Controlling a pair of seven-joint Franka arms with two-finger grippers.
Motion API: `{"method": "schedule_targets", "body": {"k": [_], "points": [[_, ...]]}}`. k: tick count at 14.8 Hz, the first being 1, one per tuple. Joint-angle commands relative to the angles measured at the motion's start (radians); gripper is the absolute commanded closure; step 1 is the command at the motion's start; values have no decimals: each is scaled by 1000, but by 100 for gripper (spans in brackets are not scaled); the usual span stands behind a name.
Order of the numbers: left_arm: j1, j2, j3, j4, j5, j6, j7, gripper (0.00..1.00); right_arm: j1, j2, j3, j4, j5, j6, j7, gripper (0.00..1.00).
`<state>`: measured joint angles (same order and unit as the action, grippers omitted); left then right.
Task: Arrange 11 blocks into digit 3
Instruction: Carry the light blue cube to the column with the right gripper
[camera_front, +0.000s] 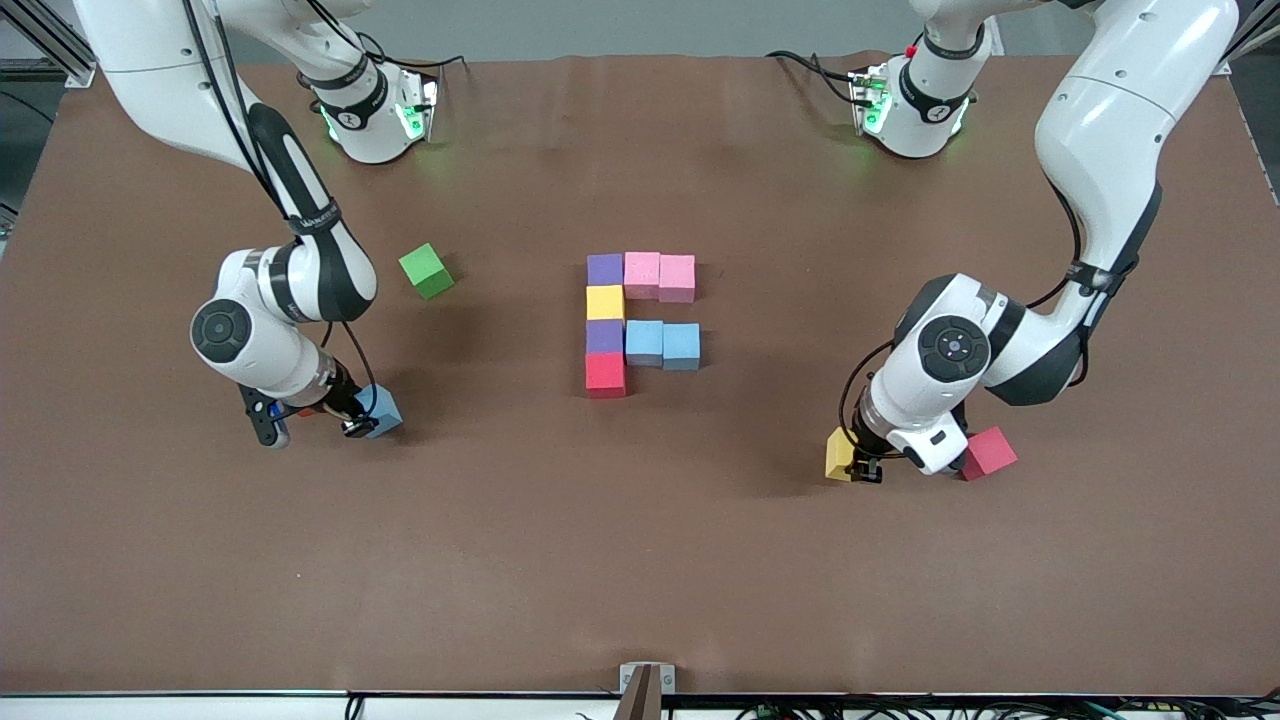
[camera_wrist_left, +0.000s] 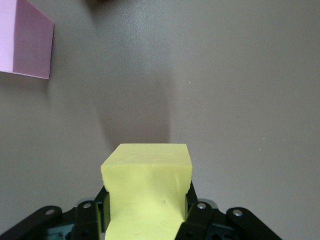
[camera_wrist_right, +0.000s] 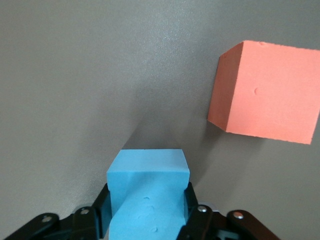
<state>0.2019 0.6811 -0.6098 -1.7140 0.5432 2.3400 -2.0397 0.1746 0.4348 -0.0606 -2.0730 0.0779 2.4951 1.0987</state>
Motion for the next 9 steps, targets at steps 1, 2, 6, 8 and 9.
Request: {"method": "schedule_targets", "body": {"k": [1, 2, 6, 8, 9], "points": [[-7, 9, -2, 16, -14, -14, 6, 58, 41, -1, -1, -1, 16, -4, -6, 98], [-9, 9, -2, 16, -14, -14, 6, 58, 57, -1, -1, 2, 14, -4, -19, 99], [-9, 9, -1, 16, -14, -14, -1, 58, 121, -1, 5, 42, 13, -30, -163, 100], [-10, 9, -2, 16, -14, -16, -1, 58, 166, 1, 5, 91, 13, -67, -267, 100], [-9, 9, -1, 16, -14, -14, -2, 58, 187, 7, 5, 114, 13, -77, -327, 100]]}}
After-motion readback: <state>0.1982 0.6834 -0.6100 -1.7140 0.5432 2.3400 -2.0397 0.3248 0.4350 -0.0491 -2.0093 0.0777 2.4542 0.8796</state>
